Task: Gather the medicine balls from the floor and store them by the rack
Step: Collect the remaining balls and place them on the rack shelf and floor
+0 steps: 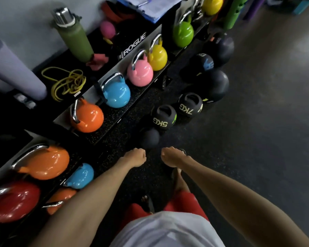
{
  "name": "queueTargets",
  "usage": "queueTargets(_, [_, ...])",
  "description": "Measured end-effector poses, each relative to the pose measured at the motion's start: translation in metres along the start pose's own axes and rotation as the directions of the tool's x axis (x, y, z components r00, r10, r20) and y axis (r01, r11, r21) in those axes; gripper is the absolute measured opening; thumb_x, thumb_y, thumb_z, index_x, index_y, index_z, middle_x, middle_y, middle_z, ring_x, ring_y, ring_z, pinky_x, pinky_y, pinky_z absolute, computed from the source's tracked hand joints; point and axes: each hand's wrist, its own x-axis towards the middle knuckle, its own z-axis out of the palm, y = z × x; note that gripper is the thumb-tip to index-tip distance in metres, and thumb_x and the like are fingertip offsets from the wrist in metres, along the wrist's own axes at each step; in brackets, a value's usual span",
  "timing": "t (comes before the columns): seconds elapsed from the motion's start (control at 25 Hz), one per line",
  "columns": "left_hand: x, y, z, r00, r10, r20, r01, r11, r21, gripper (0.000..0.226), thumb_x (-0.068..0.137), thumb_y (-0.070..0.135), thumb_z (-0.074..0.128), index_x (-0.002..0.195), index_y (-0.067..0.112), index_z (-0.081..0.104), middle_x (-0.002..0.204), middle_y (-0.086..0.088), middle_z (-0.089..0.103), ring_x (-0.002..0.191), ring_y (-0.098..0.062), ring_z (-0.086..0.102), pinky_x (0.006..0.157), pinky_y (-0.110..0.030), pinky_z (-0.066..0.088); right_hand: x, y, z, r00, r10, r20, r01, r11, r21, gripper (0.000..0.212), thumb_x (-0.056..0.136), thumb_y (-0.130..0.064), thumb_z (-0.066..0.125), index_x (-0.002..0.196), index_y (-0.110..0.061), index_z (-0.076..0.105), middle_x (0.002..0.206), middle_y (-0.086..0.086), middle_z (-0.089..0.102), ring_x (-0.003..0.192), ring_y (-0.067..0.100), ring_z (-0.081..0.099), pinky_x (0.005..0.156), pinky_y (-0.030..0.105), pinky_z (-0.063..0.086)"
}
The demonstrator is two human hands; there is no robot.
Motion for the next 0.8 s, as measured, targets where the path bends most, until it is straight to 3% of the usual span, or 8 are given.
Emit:
queueTargets(0.2, [0.077,0.004,-0.030,0.989,-0.150,0.018,0.151,0.984,-0.097,0.024,0.102,0.032,0.047,0.109,0.018,0.064,0.111,-0.007,0.067,0.099,-0.026,0.064,0.076,-0.036,0.046,0.104,0.026,-0.035,0.988,-0.070,0.137,0.072,0.997,-0.013,0.032,0.102,-0.025,0.038,0.115,-0.008,0.061,0.123,0.018,0.063,0.110,0.037,0.062,0.080,0.039,0.045])
queueTargets(0.32, [0.126,0.012,-0.046,0.973,-0.230,0.026,0.231,0.963,-0.139,0.024,0.101,0.030,0.046,0.110,0.019,0.066,0.113,-0.009,0.067,0.106,-0.030,0.064,0.085,-0.037,0.049,0.155,0.045,-0.052,0.980,-0.092,0.179,0.093,0.996,-0.001,0.030,0.099,-0.021,0.043,0.117,-0.007,0.062,0.119,0.020,0.064,0.109,0.039,0.061,0.088,0.043,0.049])
queueTargets(0.44, [0.178,0.022,-0.053,0.962,-0.262,0.074,0.272,0.934,-0.230,0.017,0.099,0.026,0.047,0.097,0.025,0.064,0.112,-0.011,0.069,0.107,-0.033,0.064,0.092,-0.043,0.052,0.203,0.066,-0.053,0.955,-0.111,0.274,0.118,0.993,-0.011,0.034,0.101,-0.020,0.040,0.123,-0.003,0.059,0.128,0.021,0.060,0.116,0.041,0.058,0.091,0.044,0.047])
queueTargets(0.6, [0.250,0.017,-0.038,0.953,-0.279,0.116,0.302,0.898,-0.320,0.020,0.099,0.021,0.051,0.105,0.016,0.069,0.113,-0.013,0.069,0.108,-0.033,0.062,0.090,-0.040,0.049,0.263,0.088,-0.038,0.938,-0.092,0.334,0.095,0.995,0.007,0.032,0.102,-0.016,0.039,0.122,-0.003,0.060,0.123,0.018,0.063,0.110,0.035,0.062,0.078,0.040,0.044])
queueTargets(0.8, [0.368,-0.029,0.019,0.935,-0.293,0.200,0.349,0.864,-0.364,0.019,0.100,0.020,0.052,0.106,0.013,0.069,0.110,-0.011,0.070,0.103,-0.029,0.064,0.083,-0.034,0.050,0.372,0.118,0.024,0.931,0.016,0.365,-0.069,0.989,0.133,0.027,0.103,-0.023,0.041,0.116,-0.008,0.060,0.114,0.015,0.065,0.097,0.031,0.062,0.071,0.035,0.040])
